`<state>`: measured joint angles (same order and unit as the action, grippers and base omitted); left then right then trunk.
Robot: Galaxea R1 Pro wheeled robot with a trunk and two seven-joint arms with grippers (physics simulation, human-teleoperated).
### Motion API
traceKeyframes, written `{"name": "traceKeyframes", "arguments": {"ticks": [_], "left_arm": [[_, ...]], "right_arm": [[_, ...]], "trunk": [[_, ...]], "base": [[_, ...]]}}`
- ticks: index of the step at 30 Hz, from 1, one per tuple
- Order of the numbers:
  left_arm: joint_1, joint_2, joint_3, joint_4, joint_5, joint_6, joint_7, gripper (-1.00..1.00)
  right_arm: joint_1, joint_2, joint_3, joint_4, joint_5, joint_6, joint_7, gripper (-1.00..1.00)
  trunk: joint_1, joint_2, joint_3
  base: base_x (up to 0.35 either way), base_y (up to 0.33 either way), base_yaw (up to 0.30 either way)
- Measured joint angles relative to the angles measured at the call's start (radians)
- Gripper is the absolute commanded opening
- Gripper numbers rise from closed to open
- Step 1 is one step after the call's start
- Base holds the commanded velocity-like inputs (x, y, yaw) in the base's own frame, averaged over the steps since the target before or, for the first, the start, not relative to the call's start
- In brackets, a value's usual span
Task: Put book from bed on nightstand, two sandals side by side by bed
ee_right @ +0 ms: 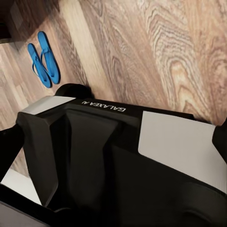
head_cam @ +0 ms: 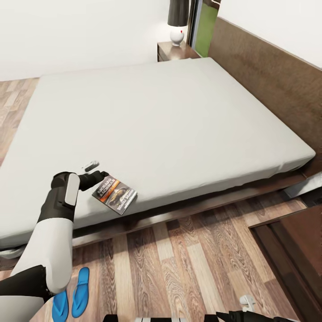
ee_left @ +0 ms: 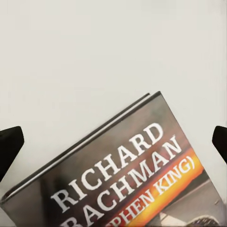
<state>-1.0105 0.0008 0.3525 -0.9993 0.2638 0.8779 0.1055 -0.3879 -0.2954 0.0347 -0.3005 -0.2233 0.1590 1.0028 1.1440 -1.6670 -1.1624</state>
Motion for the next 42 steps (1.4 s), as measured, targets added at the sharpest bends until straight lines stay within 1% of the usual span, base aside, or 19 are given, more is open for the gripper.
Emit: {"name": "traceKeyframes", "arguments": {"ticks": [19, 23, 27, 29, 35, 37, 38, 40, 42], "left_arm": [[0.005, 0.005, 0.000, 0.006, -0.001, 0.001, 0.002, 1.00], [0.020, 0.015, 0.001, 0.006, -0.003, 0.003, 0.003, 1.00], [0.032, 0.018, 0.010, 0.005, -0.003, 0.004, 0.003, 1.00], [0.038, 0.019, 0.024, 0.003, -0.003, 0.005, 0.002, 1.00], [0.041, 0.020, 0.036, 0.000, 0.000, 0.008, -0.003, 1.00], [0.041, 0.021, 0.052, 0.000, 0.002, 0.009, -0.024, 1.00], [0.041, 0.024, 0.062, 0.000, 0.004, 0.009, -0.045, 1.00], [0.042, 0.031, 0.088, 0.001, 0.016, 0.011, -0.132, 1.00], [0.043, 0.038, 0.101, 0.001, 0.024, 0.015, -0.224, 1.00]], "right_arm": [[0.000, 0.000, 0.000, 0.000, 0.000, -0.002, -0.001, 1.00], [0.000, 0.000, 0.000, 0.000, 0.000, -0.004, -0.005, 1.00], [0.000, 0.000, 0.000, 0.000, 0.000, -0.004, -0.006, 1.00], [0.000, 0.000, 0.000, 0.000, 0.000, -0.004, -0.006, 1.00], [0.000, 0.000, 0.000, 0.001, 0.000, -0.004, -0.007, 1.00], [0.000, 0.000, 0.000, 0.001, 0.000, -0.004, -0.007, 1.00], [0.000, 0.000, 0.000, 0.001, 0.000, -0.004, -0.008, 1.00], [0.000, 0.000, 0.000, 0.001, 0.000, -0.004, -0.009, 1.00], [0.000, 0.000, 0.000, 0.002, 0.000, -0.004, -0.008, 1.00]], "trunk": [[-0.073, 0.133, 0.060], [-0.088, 0.161, 0.072], [-0.104, 0.189, 0.085], [-0.111, 0.203, 0.091], [-0.134, 0.245, 0.110], [-0.138, 0.252, 0.113], [-0.138, 0.252, 0.113], [-0.138, 0.252, 0.113], [-0.142, 0.259, 0.116]], "base": [[0.000, 0.000, 0.000], [0.000, 0.000, 0.000], [0.000, 0.000, 0.000], [0.000, 0.000, 0.000], [0.000, 0.000, 0.000], [0.000, 0.000, 0.000], [0.000, 0.000, 0.000], [0.000, 0.000, 0.000], [0.000, 0.000, 0.000]]}}
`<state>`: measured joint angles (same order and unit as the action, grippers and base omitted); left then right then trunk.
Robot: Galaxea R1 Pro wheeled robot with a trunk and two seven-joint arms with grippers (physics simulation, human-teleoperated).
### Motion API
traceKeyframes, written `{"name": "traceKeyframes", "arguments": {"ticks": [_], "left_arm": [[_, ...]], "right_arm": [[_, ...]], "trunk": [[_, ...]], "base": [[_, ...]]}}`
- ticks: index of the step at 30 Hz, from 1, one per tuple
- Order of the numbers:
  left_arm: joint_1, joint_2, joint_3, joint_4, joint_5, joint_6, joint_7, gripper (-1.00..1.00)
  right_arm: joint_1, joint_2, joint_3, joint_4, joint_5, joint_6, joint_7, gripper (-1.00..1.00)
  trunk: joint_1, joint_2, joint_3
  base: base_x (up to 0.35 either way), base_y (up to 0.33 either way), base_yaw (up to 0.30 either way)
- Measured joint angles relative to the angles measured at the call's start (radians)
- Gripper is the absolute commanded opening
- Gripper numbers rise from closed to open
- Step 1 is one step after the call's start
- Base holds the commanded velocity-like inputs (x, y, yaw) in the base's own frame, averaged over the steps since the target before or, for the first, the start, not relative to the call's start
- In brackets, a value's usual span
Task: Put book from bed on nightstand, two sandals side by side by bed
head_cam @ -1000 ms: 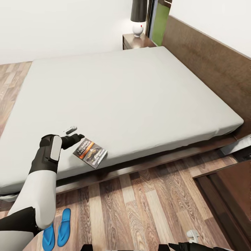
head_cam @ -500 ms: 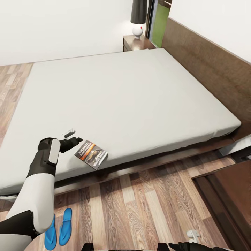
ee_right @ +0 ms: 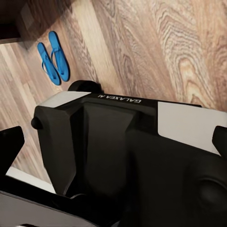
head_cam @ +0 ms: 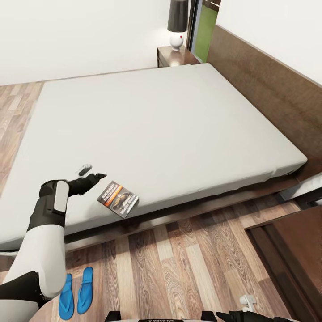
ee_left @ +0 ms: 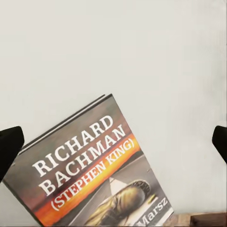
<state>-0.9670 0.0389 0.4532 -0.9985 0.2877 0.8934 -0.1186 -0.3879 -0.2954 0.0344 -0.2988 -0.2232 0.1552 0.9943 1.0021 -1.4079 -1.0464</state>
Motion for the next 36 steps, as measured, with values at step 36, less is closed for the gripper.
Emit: {"name": "traceKeyframes", "arguments": {"ticks": [36], "left_arm": [[0.498, -0.133, -0.574, 0.019, -0.018, -0.112, -0.326, 1.00]], "right_arm": [[0.000, 0.005, 0.000, 0.000, 0.001, 0.000, -0.002, 1.00]], "trunk": [[-0.138, 0.252, 0.113]], "base": [[0.000, 0.000, 0.000]]}}
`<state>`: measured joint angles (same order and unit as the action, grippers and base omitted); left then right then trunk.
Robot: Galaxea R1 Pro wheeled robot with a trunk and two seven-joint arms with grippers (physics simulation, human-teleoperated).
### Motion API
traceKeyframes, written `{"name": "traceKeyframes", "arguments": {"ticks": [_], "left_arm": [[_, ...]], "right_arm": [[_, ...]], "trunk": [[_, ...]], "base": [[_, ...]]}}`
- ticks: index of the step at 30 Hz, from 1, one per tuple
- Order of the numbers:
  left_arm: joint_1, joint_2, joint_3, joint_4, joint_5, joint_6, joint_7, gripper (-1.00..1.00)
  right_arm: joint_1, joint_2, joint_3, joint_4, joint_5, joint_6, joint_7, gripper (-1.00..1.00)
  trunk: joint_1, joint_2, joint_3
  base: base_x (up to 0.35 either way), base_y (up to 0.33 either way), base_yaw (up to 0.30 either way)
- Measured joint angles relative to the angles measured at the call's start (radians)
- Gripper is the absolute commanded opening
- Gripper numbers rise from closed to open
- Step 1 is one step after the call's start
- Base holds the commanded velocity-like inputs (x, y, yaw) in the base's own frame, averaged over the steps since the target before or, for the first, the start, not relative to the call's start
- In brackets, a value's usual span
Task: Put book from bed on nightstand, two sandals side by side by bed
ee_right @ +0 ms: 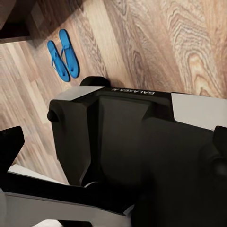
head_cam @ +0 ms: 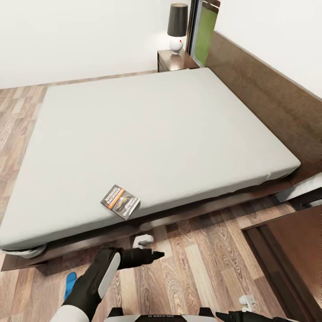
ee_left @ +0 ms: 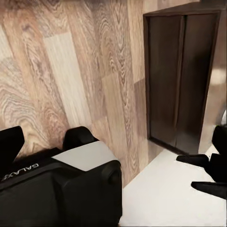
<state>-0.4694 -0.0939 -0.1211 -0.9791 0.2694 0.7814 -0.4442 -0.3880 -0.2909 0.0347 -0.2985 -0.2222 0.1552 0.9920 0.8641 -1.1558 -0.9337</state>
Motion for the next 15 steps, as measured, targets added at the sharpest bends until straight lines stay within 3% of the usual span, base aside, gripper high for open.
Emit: {"name": "traceKeyframes", "arguments": {"ticks": [2, 3, 6, 9, 15], "left_arm": [[0.018, 0.030, -0.023, 0.002, 0.001, -0.035, -0.009, 1.00], [0.035, 0.060, -0.033, 0.003, -0.001, -0.072, -0.047, 1.00], [0.054, 0.108, -0.038, 0.014, -0.002, -0.118, -0.141, 1.00], [0.066, 0.184, -0.040, 0.062, -0.005, -0.210, -0.294, 1.00], [0.069, 0.284, -0.037, 0.158, -0.002, -0.291, -0.435, 1.00]], "right_arm": [[0.000, 0.000, 0.000, 0.000, 0.000, 0.000, 0.000, 1.00], [0.000, 0.000, 0.000, 0.000, 0.000, 0.000, 0.000, 1.00], [0.000, 0.000, 0.000, 0.000, 0.000, 0.000, 0.000, 1.00], [0.000, 0.000, 0.000, 0.000, 0.000, 0.000, 0.000, 1.00], [0.000, 0.000, 0.000, 0.000, 0.000, 0.000, 0.000, 1.00]], "trunk": [[-0.008, 0.014, 0.006], [-0.012, 0.021, 0.009], [-0.023, 0.042, 0.019], [-0.035, 0.063, 0.028], [-0.058, 0.105, 0.047]], "base": [[0.000, 0.000, 0.000], [0.000, 0.000, 0.000], [0.000, 0.000, 0.000], [0.000, 0.000, 0.000], [0.000, 0.000, 0.000]]}}
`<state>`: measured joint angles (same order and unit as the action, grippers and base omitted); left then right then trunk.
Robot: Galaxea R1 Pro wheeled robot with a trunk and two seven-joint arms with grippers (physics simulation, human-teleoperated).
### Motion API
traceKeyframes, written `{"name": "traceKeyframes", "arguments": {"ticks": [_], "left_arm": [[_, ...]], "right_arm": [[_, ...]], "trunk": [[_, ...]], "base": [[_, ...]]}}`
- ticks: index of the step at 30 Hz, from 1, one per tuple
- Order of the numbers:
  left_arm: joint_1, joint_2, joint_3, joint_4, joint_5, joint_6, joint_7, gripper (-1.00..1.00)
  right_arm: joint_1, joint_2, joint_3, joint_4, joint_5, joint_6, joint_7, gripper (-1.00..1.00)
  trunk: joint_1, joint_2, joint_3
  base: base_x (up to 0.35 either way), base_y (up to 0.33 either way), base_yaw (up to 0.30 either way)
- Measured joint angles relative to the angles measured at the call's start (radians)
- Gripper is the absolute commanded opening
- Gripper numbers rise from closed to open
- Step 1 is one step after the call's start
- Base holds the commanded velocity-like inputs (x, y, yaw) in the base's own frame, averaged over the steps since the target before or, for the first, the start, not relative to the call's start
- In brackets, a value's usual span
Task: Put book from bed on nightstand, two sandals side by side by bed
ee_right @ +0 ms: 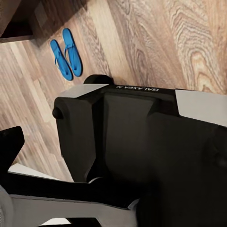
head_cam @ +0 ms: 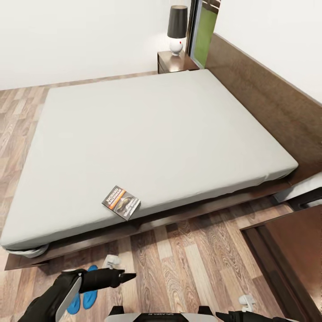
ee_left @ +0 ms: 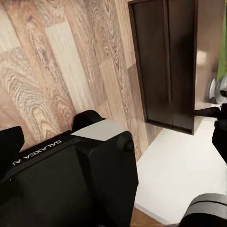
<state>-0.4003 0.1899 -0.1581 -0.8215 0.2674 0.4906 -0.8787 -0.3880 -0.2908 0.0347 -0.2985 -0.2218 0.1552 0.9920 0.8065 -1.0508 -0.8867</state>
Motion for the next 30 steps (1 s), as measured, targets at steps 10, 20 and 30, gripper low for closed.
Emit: {"name": "traceKeyframes", "arguments": {"ticks": [10, 20, 30], "left_arm": [[0.000, 0.030, 0.006, 0.426, 0.000, -0.419, -0.052, 1.00], [0.000, 0.128, 0.268, 0.621, 0.181, -0.565, -0.048, 1.00], [0.001, 0.160, 0.344, 0.665, 0.222, -0.616, -0.040, 1.00]], "right_arm": [[0.000, 0.000, 0.000, 0.000, 0.000, 0.000, -0.001, 1.00], [0.000, 0.002, 0.000, 0.023, 0.000, -0.031, -0.002, 1.00], [0.000, 0.006, 0.000, 0.057, -0.001, -0.068, -0.002, 1.00]], "trunk": [[-0.038, 0.070, 0.031], [-0.073, 0.133, 0.060], [-0.073, 0.133, 0.060]], "base": [[0.000, 0.000, 0.000], [0.000, 0.000, 0.000], [0.000, 0.000, 0.000]]}}
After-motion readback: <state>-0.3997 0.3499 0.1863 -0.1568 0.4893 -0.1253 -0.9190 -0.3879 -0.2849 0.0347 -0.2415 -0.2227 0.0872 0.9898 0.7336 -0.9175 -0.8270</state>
